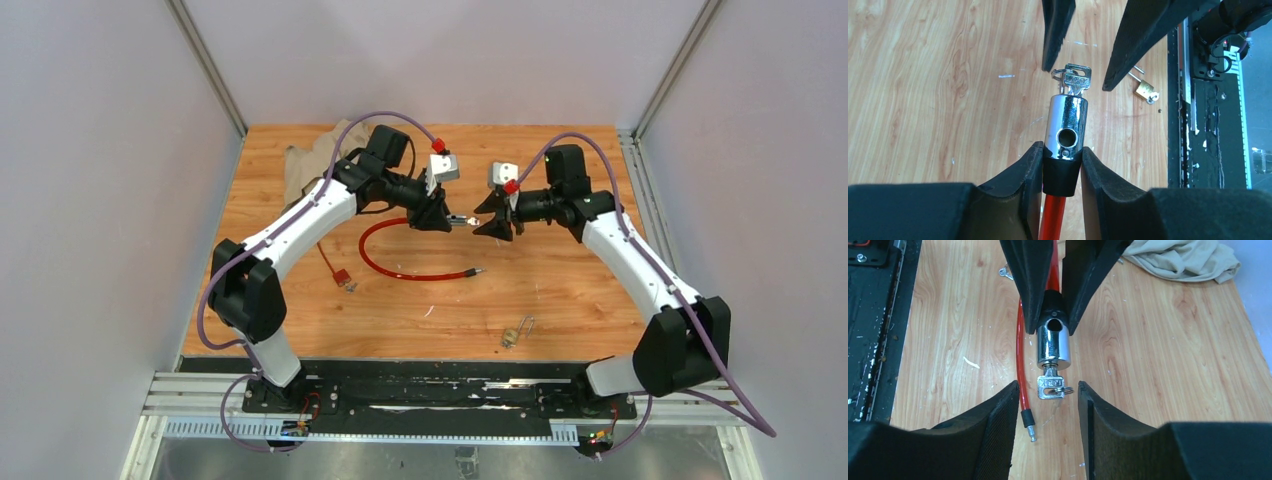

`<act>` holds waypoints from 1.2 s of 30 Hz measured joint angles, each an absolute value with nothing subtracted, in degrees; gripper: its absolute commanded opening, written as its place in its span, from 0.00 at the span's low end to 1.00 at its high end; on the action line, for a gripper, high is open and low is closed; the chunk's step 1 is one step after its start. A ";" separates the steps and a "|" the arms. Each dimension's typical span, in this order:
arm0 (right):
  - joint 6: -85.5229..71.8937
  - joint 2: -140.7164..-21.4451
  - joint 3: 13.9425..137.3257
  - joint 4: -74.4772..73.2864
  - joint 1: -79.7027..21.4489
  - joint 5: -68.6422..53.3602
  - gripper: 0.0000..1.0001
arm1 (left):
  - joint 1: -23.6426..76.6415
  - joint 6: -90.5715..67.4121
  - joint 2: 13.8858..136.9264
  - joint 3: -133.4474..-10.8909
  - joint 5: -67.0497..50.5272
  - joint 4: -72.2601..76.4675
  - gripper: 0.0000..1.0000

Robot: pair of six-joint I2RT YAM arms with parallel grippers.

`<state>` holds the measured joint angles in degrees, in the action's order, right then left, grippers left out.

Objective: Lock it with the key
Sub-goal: Adjust the lock.

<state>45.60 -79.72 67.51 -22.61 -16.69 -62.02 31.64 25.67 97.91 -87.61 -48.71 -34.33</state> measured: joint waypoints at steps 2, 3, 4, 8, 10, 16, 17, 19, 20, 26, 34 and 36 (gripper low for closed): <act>46.72 -79.70 66.83 -22.76 -17.54 -60.66 0.46 | 31.64 25.43 97.89 -87.61 -48.90 -34.33 0.00; 47.62 -79.59 66.41 -22.81 -18.20 -59.46 0.44 | 31.64 25.26 97.89 -87.61 -49.04 -34.33 0.00; 48.18 -79.40 66.00 -22.76 -18.74 -58.41 0.42 | 31.64 25.17 97.86 -87.61 -49.15 -34.33 0.00; 50.06 -78.02 64.16 -22.26 -21.10 -54.22 0.35 | 31.64 24.82 97.86 -87.61 -50.02 -34.46 0.00; 50.70 -77.45 64.01 -21.98 -21.63 -52.25 0.32 | 31.64 24.82 97.86 -87.61 -50.35 -34.46 0.00; 51.86 -76.36 63.02 -20.51 -22.61 -48.27 0.33 | 31.64 24.82 97.89 -87.61 -50.63 -34.46 0.01; 52.14 -76.07 62.67 -20.38 -22.98 -47.35 0.32 | 31.64 24.82 97.89 -87.61 -50.63 -34.46 0.00; 52.51 -75.61 62.22 -20.27 -23.75 -45.78 0.30 | 31.64 24.77 97.89 -87.61 -50.72 -34.54 0.00; 52.56 -75.50 62.15 -20.16 -24.03 -45.19 0.28 | 31.64 24.73 97.89 -87.61 -50.78 -34.72 0.00; 52.56 -75.31 62.15 -19.88 -24.40 -43.38 0.14 | 31.68 24.56 97.93 -87.61 -50.74 -34.85 0.00; 52.01 -75.68 62.94 -21.93 -24.91 -42.41 0.01 | 32.27 23.99 98.26 -87.61 -49.76 -35.73 0.01; 51.22 -76.69 64.25 -23.49 -24.97 -42.44 0.01 | 32.60 24.14 98.26 -87.61 -48.58 -35.97 0.00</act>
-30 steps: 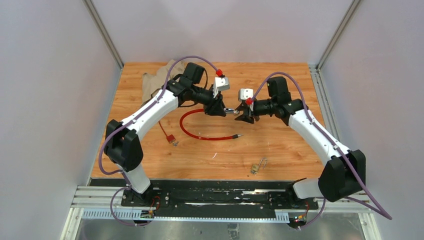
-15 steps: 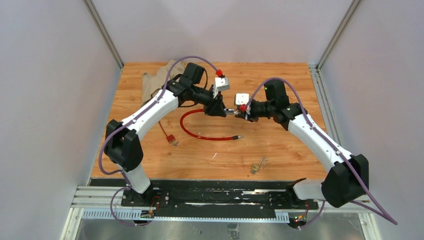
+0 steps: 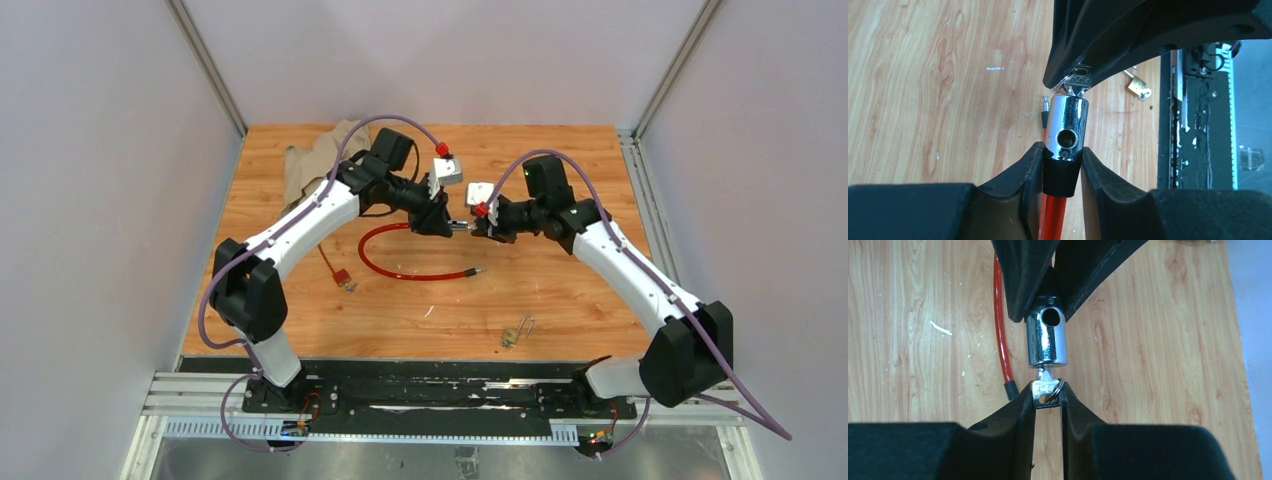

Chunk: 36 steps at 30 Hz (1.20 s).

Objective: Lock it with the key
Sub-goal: Adjust the lock.

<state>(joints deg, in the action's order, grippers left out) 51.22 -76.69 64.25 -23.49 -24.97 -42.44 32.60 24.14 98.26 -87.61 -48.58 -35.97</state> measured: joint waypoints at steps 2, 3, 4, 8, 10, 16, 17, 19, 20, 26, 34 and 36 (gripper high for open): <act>50.15 -78.30 66.04 -25.45 -24.97 -42.44 0.01 | 32.93 24.67 98.26 -87.61 -47.11 -36.23 0.00; 49.43 -79.11 66.67 -26.26 -24.97 -42.44 0.01 | 33.17 24.99 98.24 -87.61 -46.17 -36.38 0.00; 48.64 -79.96 67.22 -27.20 -24.97 -42.57 0.01 | 33.34 25.06 98.24 -87.50 -45.50 -36.51 0.00; 44.75 -82.46 68.90 -29.34 -24.84 -44.58 0.01 | 33.19 24.56 97.65 -86.41 -44.16 -36.56 0.01; 42.13 -84.31 70.02 -30.30 -24.56 -46.37 0.01 | 33.23 24.60 96.40 -85.06 -42.74 -35.77 0.00; 31.59 -92.20 73.63 -34.48 -22.50 -53.34 0.01 | 36.01 27.99 92.09 -79.18 -35.35 -30.81 0.00; 30.41 -93.49 74.37 -35.16 -22.06 -54.68 0.01 | 36.29 28.36 91.48 -77.95 -34.30 -29.41 0.01; 28.10 -96.14 75.88 -36.21 -21.39 -57.63 0.02 | 36.56 28.56 90.65 -76.42 -33.15 -27.46 0.00; 27.31 -97.12 76.44 -36.53 -21.06 -58.81 0.05 | 36.56 28.56 90.32 -75.72 -32.73 -26.57 0.00; 24.14 -98.15 77.36 -37.50 -19.18 -61.71 0.56 | 36.80 28.82 89.60 -74.00 -31.70 -23.38 0.00; 21.63 -94.65 78.48 -38.61 -13.89 -65.63 0.72 | 36.99 28.93 88.12 -69.82 -27.64 -17.65 0.00; 20.16 -94.28 78.76 -38.15 -13.67 -66.37 0.73 | 36.99 29.06 87.42 -69.10 -27.68 -16.47 0.00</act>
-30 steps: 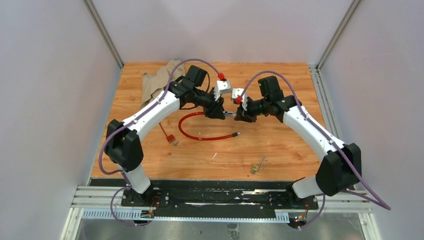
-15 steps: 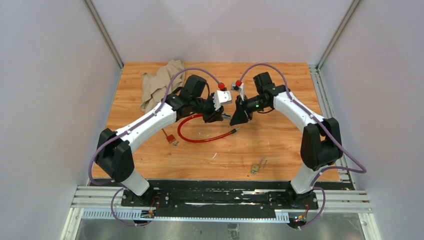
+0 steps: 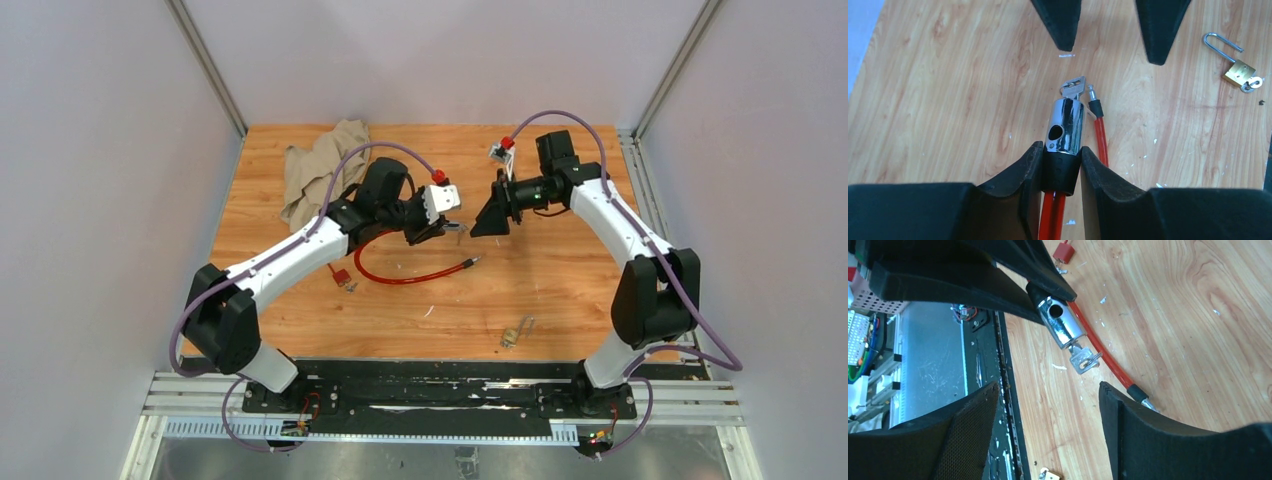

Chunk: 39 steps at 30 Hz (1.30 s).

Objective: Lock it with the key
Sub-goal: Adjust the lock.

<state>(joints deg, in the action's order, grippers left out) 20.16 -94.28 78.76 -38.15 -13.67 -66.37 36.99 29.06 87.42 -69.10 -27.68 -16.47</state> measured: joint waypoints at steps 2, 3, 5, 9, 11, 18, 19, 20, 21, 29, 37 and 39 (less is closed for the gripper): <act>17.96 -94.45 79.05 -36.97 -13.72 -66.85 0.73 | 36.99 29.43 86.32 -67.79 -28.08 -14.79 0.00; 16.82 -94.76 79.13 -36.36 -13.74 -67.29 0.73 | 36.99 29.67 85.67 -67.09 -28.38 -14.26 0.00; 15.16 -95.74 79.53 -35.57 -13.74 -68.16 0.73 | 36.99 30.33 84.64 -66.00 -29.39 -13.52 0.00; 11.94 -99.88 81.28 -33.91 -14.11 -70.74 0.73 | 36.99 32.18 82.94 -64.38 -31.81 -12.45 0.03; 10.63 -101.54 81.30 -33.28 -14.59 -71.72 0.73 | 36.99 33.30 82.35 -63.70 -32.73 -12.05 0.04; 6.98 -104.77 81.28 -32.21 -18.11 -76.23 0.60 | 36.99 35.79 81.89 -62.19 -34.17 -10.98 0.04; 6.61 -105.03 81.30 -32.08 -18.50 -77.21 0.57 | 36.99 36.05 81.89 -62.00 -34.17 -10.83 0.04; 6.61 -105.08 81.28 -32.03 -18.55 -77.38 0.52 | 36.99 36.23 81.89 -61.93 -34.20 -10.81 0.03; 6.50 -105.21 81.28 -31.94 -18.68 -78.08 0.48 | 36.99 36.38 81.89 -61.91 -34.22 -10.79 0.04; 7.29 -105.45 81.30 -31.55 -18.76 -79.79 0.04 | 36.93 36.47 81.80 -61.91 -34.26 -10.92 0.04; 17.30 -103.33 82.46 -36.10 -18.79 -77.19 0.01 | 36.95 34.57 81.87 -62.04 -34.33 -10.55 0.41; 21.39 -101.78 82.74 -37.89 -18.83 -75.33 0.01 | 36.95 33.69 82.17 -62.92 -35.00 -11.11 0.56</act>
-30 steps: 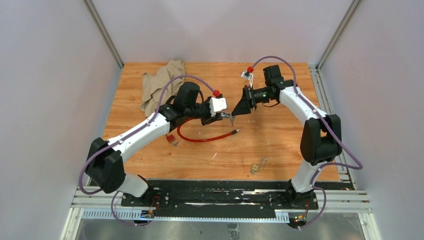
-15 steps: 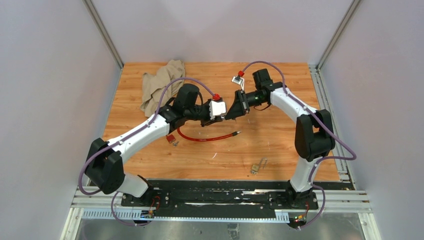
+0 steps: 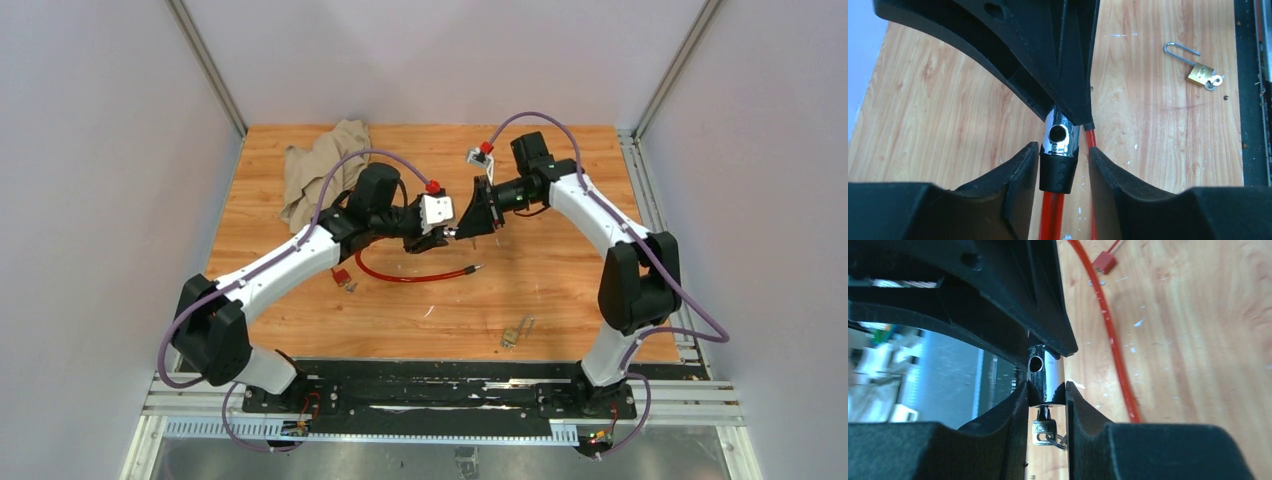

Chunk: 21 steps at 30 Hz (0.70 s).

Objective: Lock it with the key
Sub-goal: Adjust the lock.

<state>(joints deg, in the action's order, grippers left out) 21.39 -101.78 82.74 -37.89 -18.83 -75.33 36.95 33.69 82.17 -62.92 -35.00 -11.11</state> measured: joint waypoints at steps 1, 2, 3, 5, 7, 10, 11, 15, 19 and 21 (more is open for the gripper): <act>23.66 -100.84 82.76 -38.46 -18.83 -74.17 0.01 | 36.86 32.99 82.59 -63.92 -35.86 -12.03 0.61; 26.28 -99.63 82.76 -38.87 -18.87 -72.69 0.01 | 36.75 32.62 82.98 -64.82 -36.49 -12.88 0.66; 28.47 -98.56 82.76 -39.27 -18.96 -71.37 0.01 | 36.36 31.11 83.96 -66.61 -38.00 -14.55 0.73; 33.39 -95.81 82.61 -39.27 -19.46 -67.72 0.01 | 35.68 29.65 85.32 -68.60 -39.77 -16.12 0.86; 37.54 -92.66 81.34 -38.17 -20.36 -64.42 0.01 | 34.17 26.81 87.66 -71.72 -42.70 -18.41 0.90; 42.22 -87.61 77.03 -34.81 -21.78 -60.07 0.01 | 31.97 24.32 91.07 -75.83 -45.76 -22.35 0.89; 43.97 -85.71 74.85 -32.95 -22.44 -58.11 0.01 | 31.27 23.83 92.68 -77.84 -46.63 -24.62 0.88; 48.45 -80.84 68.12 -26.94 -24.32 -52.53 0.01 | 30.61 23.42 97.76 -84.27 -49.80 -32.03 0.75; 51.99 -78.61 64.62 -22.02 -25.41 -48.40 0.01 | 30.61 23.90 102.48 -91.00 -53.12 -39.77 0.69; 53.25 -78.15 63.86 -20.16 -25.63 -46.63 0.01 | 30.65 24.05 103.42 -91.94 -54.15 -41.93 0.66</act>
<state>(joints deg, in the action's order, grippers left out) 53.25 -78.15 63.86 -20.16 -25.63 -46.63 30.65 24.05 103.42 -91.94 -54.15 -41.93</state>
